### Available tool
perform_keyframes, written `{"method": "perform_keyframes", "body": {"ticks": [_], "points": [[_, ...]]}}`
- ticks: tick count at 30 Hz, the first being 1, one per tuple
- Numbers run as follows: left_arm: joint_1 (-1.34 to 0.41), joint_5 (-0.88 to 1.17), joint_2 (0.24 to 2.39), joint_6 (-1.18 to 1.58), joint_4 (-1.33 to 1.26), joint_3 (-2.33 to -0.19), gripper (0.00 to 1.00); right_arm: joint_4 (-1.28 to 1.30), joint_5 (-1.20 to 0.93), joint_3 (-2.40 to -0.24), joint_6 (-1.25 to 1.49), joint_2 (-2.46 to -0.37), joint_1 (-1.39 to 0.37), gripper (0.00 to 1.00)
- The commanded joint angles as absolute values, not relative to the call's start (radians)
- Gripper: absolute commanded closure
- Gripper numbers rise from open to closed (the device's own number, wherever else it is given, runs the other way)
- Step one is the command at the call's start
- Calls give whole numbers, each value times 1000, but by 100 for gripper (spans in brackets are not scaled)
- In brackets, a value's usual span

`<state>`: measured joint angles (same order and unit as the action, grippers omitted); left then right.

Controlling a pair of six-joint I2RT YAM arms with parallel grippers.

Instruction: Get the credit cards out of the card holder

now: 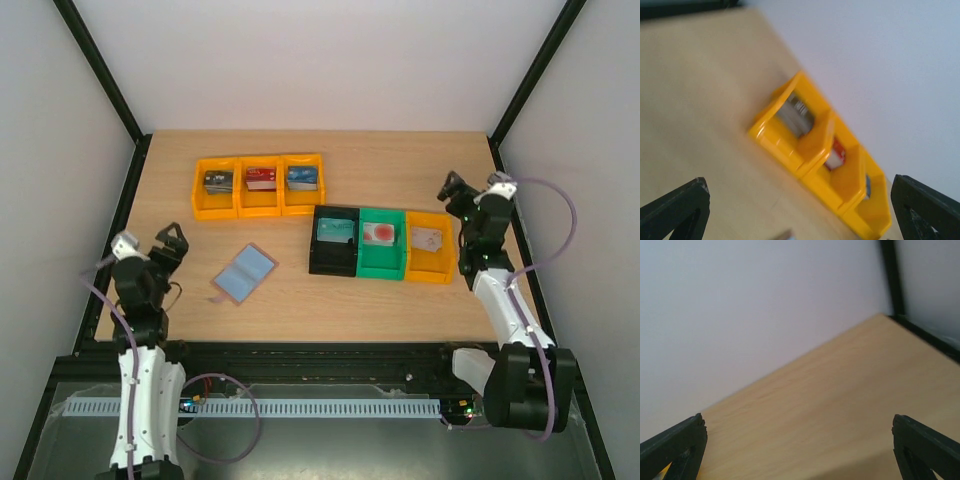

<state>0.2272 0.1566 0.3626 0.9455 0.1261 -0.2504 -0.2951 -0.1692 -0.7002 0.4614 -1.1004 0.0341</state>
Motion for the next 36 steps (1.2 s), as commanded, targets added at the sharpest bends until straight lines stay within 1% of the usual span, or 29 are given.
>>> {"method": "perform_keyframes", "body": {"ticks": [1, 4, 7, 9, 11, 14, 18, 20, 22, 23, 26, 30, 31, 32, 33, 34, 35, 36], "points": [[222, 103, 462, 492, -100, -409, 1, -520, 26, -539, 442, -1034, 97, 2], [222, -24, 494, 305, -257, -362, 1, -666, 136, -397, 398, -1002, 100, 1], [223, -126, 536, 220, -473, -236, 1, -839, 198, -247, 364, -978, 100, 1], [223, -111, 553, 171, -628, -139, 1, -927, 206, -173, 335, -979, 100, 2], [225, -46, 565, 145, -756, -51, 1, -1009, 192, -125, 320, -1004, 100, 1], [223, -1, 602, 195, -832, 28, 1, -1133, 133, -74, 309, -1092, 100, 1], [222, -49, 633, 197, -824, 89, 0, -1316, 80, -67, 315, -1280, 99, 1], [221, -115, 647, 225, -860, 104, 0, -1318, 50, -106, 281, -1335, 100, 1], [222, -98, 666, 228, -896, 112, 0, -1314, 32, -133, 271, -1391, 99, 1], [222, -71, 672, 222, -913, 114, 1, -1356, 12, -128, 262, -1417, 100, 1], [219, 3, 708, 191, -941, 104, 1, -1378, -65, -128, 235, -1446, 98, 1], [197, -16, 797, 183, -943, 61, 0, -1366, -67, -145, 215, -1471, 85, 1], [187, -12, 831, 176, -943, 46, 0, -1385, -71, -147, 204, -1506, 75, 1], [179, -13, 859, 172, -951, 36, 1, -1469, -81, -149, 204, -1553, 74, 1], [167, -24, 889, 169, -991, 34, 1, -1442, -82, -155, 199, -1553, 71, 1], [155, -43, 921, 156, -1044, 40, 0, -1349, -78, -171, 192, -1519, 69, 1], [143, -58, 959, 136, -1107, 45, 0, -1345, -74, -177, 186, -1512, 65, 1], [139, -56, 988, 123, -1130, 38, 1, -1401, -75, -169, 189, -1535, 63, 1]]}}
